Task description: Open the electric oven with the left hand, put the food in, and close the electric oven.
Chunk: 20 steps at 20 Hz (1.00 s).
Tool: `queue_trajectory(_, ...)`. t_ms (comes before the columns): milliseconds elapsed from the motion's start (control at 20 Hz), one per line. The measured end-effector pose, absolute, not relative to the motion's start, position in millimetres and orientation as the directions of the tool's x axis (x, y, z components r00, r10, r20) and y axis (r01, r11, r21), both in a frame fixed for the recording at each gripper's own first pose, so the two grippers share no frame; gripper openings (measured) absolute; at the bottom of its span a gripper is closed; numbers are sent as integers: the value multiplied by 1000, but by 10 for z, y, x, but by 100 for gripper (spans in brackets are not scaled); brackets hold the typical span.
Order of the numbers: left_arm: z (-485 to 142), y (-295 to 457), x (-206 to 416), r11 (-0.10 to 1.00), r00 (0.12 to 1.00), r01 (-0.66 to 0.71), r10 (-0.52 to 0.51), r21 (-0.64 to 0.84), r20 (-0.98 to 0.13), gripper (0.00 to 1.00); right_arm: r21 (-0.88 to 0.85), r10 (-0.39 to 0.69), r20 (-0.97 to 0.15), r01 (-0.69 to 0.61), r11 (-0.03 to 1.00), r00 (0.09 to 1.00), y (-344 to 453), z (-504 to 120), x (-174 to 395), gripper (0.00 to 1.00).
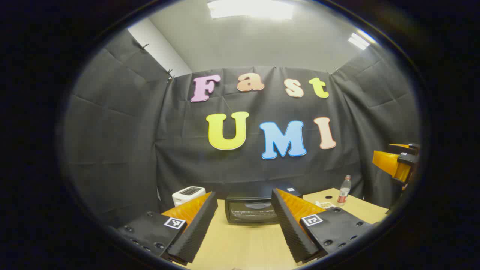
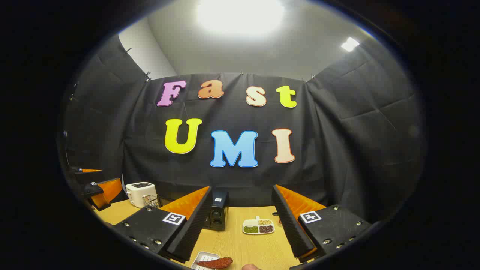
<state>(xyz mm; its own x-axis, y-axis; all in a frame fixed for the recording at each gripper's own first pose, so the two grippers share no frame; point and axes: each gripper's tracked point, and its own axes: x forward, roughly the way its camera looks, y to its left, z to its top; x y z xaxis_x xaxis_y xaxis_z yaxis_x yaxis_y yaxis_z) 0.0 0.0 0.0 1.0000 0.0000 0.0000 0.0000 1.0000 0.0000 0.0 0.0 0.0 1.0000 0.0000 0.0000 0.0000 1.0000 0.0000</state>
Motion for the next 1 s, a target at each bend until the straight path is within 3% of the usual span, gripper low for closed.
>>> queue_trajectory(650,66,-46,29,1000,1000,-18,18,9,18,100,42,27,-3,-27,999,1000,77,-27,13,96)
queue_trajectory(750,123,-58,23,1000,999,-17,16,9,35,90,44,32,3,-32,999,999,93,11,34,96)
queue_trajectory(800,147,-60,20,1000,999,-18,17,13,43,90,41,34,9,-34,999,999,106,32,45,96)
queue_trajectory(900,162,-69,12,1000,999,-18,17,15,51,100,34,41,18,-42,999,999,119,61,44,96)
queue_trajectory(1000,162,-98,9,1000,998,-18,17,14,53,97,27,46,21,-46,999,999,109,62,44,95)
